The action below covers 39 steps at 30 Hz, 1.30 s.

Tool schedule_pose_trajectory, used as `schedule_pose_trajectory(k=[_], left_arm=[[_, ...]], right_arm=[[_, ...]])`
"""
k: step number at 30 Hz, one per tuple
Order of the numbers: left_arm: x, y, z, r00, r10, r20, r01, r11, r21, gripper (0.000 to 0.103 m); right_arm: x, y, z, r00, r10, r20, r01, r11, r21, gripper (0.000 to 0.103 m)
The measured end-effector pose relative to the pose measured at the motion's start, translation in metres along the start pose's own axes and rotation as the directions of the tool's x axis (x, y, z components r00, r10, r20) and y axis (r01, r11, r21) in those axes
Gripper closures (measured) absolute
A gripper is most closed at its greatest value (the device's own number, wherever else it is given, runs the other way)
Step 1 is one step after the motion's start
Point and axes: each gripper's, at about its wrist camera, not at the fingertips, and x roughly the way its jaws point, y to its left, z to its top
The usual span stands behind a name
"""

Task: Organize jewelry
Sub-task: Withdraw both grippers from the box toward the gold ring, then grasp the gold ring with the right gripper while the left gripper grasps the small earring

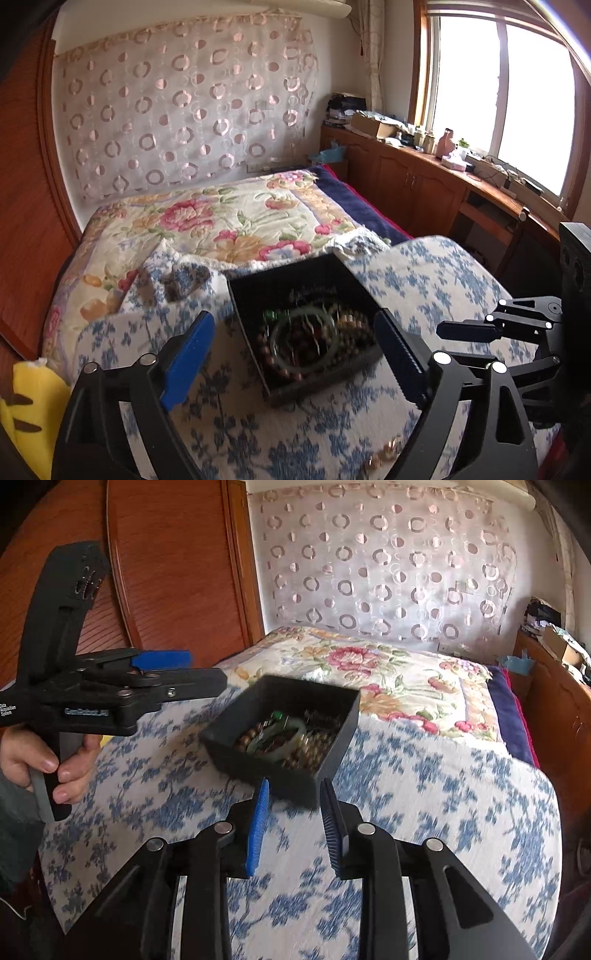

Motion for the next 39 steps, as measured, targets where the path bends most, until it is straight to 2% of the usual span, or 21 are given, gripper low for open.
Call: schedule_pose_trajectory(k=[9, 20, 22, 32, 33, 34, 35, 39], left_arm=[[-0.010, 0.005, -0.048, 0.999, 0.016, -0.050, -0.016, 1.000, -0.006, 0.014], [-0.019, 0.019, -0.090, 0.991, 0.047, -0.127, -0.051, 0.998, -0.028, 0.014], [-0.019, 0.021, -0.095, 0.989, 0.047, -0.140, -0.051, 0.998, -0.030, 0.014], [-0.022, 0.020, -0.111, 0.983, 0.046, -0.178, -0.052, 0.998, -0.031, 0.014], [-0.022, 0.019, -0.112, 0.983, 0.044, -0.178, -0.050, 0.998, -0.030, 0.014], [-0.022, 0.017, -0.112, 0.983, 0.041, -0.178, -0.047, 0.998, -0.029, 0.014], [-0.021, 0.015, -0.112, 0.983, 0.037, -0.178, -0.043, 0.999, -0.027, 0.014], [-0.019, 0.006, -0.110, 0.983, 0.025, -0.182, -0.028, 0.999, -0.015, 0.014]], right_arm=[[0.014, 0.022, -0.031, 0.997, 0.031, -0.074, -0.032, 0.999, -0.016, 0.072], [0.033, 0.054, -0.047, 0.985, 0.070, -0.156, -0.084, 0.993, -0.083, 0.070], [0.033, 0.059, -0.049, 0.984, 0.066, -0.164, -0.082, 0.992, -0.095, 0.065], [0.039, 0.067, -0.056, 0.983, 0.027, -0.182, -0.055, 0.987, -0.148, 0.065], [0.039, 0.067, -0.057, 0.983, 0.026, -0.180, -0.054, 0.987, -0.151, 0.066], [0.039, 0.067, -0.057, 0.984, 0.022, -0.178, -0.050, 0.987, -0.156, 0.076], [0.039, 0.066, -0.056, 0.984, 0.024, -0.178, -0.052, 0.986, -0.156, 0.081], [0.035, 0.062, -0.058, 0.984, 0.037, -0.175, -0.064, 0.987, -0.148, 0.081]])
